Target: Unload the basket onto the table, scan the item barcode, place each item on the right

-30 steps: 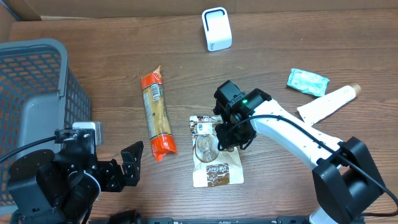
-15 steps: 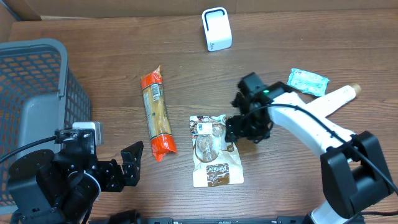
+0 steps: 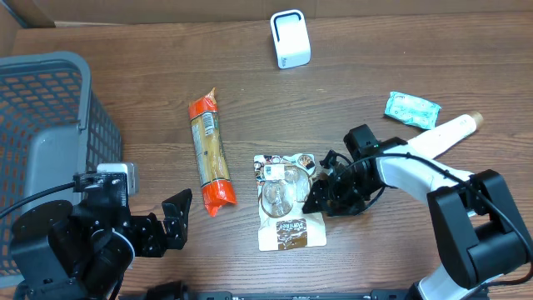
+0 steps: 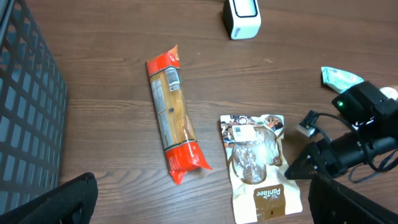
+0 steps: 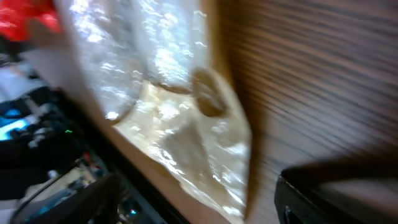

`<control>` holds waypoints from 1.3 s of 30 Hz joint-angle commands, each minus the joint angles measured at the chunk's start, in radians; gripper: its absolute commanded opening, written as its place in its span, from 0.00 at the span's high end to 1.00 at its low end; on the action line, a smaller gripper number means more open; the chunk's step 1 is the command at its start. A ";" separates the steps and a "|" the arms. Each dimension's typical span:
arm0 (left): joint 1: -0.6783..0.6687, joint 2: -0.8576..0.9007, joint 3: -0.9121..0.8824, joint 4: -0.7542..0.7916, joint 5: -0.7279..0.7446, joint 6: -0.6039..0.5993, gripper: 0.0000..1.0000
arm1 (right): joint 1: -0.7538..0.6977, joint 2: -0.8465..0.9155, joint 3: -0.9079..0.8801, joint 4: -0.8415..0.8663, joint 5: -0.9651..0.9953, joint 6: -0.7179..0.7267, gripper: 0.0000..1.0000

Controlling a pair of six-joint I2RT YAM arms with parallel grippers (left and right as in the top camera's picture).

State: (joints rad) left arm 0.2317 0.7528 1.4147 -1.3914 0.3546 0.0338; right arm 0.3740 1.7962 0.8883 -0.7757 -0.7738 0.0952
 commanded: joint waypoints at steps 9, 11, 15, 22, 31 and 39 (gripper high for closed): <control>0.003 0.000 0.011 0.003 -0.004 0.015 0.00 | 0.109 -0.004 -0.082 0.318 -0.078 0.436 0.20; 0.003 0.000 0.011 0.003 -0.004 0.015 0.00 | 0.134 -0.004 -0.082 0.409 -0.023 0.571 0.21; 0.003 0.000 0.011 0.003 -0.004 0.015 0.00 | 0.193 -0.003 -0.082 0.560 0.098 0.723 0.26; 0.003 0.000 0.011 0.003 -0.004 0.015 0.01 | 0.238 0.027 -0.082 0.698 0.160 0.755 0.28; 0.003 0.000 0.011 0.003 -0.004 0.015 0.01 | 0.236 0.142 -0.082 0.887 0.106 0.755 0.32; 0.003 0.000 0.011 0.003 -0.004 0.015 0.00 | 0.237 0.186 -0.081 0.944 0.089 0.789 0.54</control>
State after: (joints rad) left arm 0.2317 0.7528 1.4147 -1.3914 0.3546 0.0334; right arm 0.6086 1.9343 0.8192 0.1799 -0.7322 0.8631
